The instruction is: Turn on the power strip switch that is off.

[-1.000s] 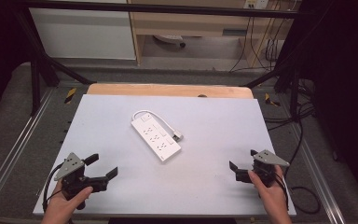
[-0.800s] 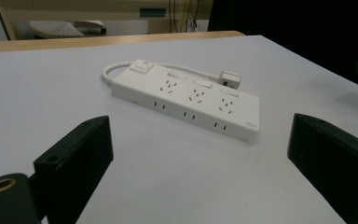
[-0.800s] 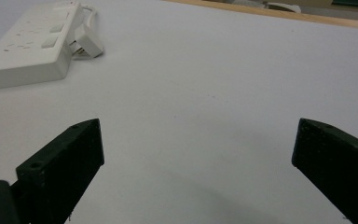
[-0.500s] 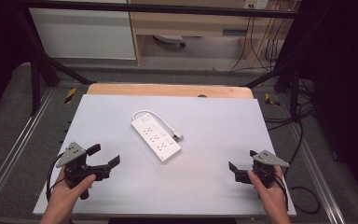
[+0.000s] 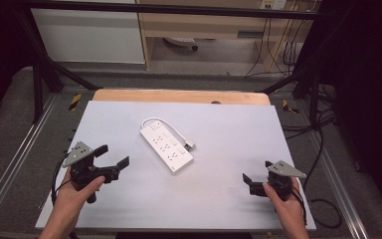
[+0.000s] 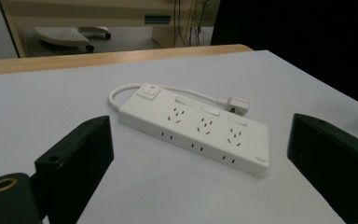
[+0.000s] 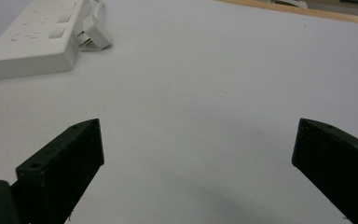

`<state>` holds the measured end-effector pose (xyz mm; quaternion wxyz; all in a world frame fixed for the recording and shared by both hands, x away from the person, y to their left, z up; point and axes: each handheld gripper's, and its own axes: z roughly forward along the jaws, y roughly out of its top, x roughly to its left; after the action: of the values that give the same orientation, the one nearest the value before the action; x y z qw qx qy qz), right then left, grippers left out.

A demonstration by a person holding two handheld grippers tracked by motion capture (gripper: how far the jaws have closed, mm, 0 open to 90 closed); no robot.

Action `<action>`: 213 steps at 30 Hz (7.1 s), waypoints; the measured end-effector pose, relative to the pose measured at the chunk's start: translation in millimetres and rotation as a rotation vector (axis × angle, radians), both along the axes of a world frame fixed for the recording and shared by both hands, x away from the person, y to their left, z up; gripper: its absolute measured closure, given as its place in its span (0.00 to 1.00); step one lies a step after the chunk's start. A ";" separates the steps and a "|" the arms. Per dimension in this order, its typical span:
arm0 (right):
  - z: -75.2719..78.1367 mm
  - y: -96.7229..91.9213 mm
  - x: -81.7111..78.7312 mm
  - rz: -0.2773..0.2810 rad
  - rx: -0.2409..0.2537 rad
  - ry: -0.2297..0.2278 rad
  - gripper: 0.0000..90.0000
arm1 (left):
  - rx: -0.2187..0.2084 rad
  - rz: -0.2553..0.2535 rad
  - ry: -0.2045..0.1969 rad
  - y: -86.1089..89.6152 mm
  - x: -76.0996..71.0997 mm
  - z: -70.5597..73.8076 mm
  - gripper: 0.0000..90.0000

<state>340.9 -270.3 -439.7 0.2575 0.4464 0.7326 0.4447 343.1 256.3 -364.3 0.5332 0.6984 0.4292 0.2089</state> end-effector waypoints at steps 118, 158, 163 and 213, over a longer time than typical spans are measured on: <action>0.6 6.1 -3.5 0.044 -0.021 -0.006 0.03 | 0.094 0.043 0.037 -93.1 139.4 0.1 0.10; 0.3 6.1 -3.5 0.049 -0.021 -0.002 0.03 | 0.163 0.104 0.102 -100.1 167.9 -33.6 0.14; 0.4 5.6 -3.4 0.049 -0.021 -0.004 0.03 | 0.168 0.102 0.111 -102.3 170.0 -37.7 0.14; 1.1 5.3 -3.4 0.049 -0.014 -0.002 0.03 | 0.212 -0.010 0.185 -115.5 174.5 -60.6 1.00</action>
<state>337.5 -265.0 -438.7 0.2503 0.4262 0.7462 0.4460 517.5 140.8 -424.9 0.4155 0.7693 0.4486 0.1852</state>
